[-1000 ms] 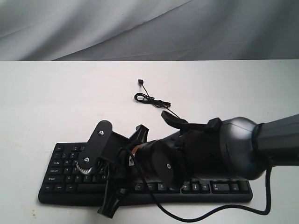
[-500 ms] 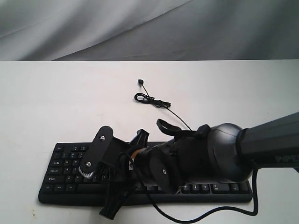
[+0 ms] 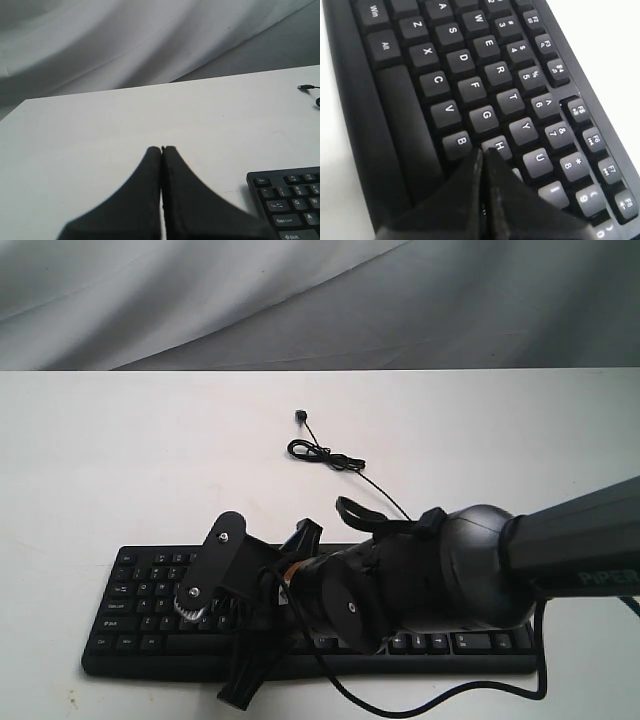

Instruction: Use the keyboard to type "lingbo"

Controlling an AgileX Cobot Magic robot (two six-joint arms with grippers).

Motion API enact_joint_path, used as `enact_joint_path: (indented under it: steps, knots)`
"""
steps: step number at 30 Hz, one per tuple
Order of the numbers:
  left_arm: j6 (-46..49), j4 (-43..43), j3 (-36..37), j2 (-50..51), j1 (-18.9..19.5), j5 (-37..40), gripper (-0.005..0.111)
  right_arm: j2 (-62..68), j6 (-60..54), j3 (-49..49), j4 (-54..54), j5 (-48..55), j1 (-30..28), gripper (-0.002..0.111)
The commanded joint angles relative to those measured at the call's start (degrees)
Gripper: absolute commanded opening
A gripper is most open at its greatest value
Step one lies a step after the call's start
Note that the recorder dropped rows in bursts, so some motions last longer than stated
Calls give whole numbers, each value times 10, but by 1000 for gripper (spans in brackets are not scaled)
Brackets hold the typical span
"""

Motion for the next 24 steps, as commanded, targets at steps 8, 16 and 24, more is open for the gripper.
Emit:
enact_joint_path:
  steps: [8, 16, 24]
  knots:
    - [-3, -1, 3, -2, -4, -6, 0, 1, 3, -2, 1, -6, -2, 0]
    - [-3, -1, 3, -2, -4, -6, 0, 2, 3, -2, -4, -6, -2, 0]
    - [-3, -1, 3, -2, -4, -6, 0, 17, 3, -2, -4, -5, -2, 0]
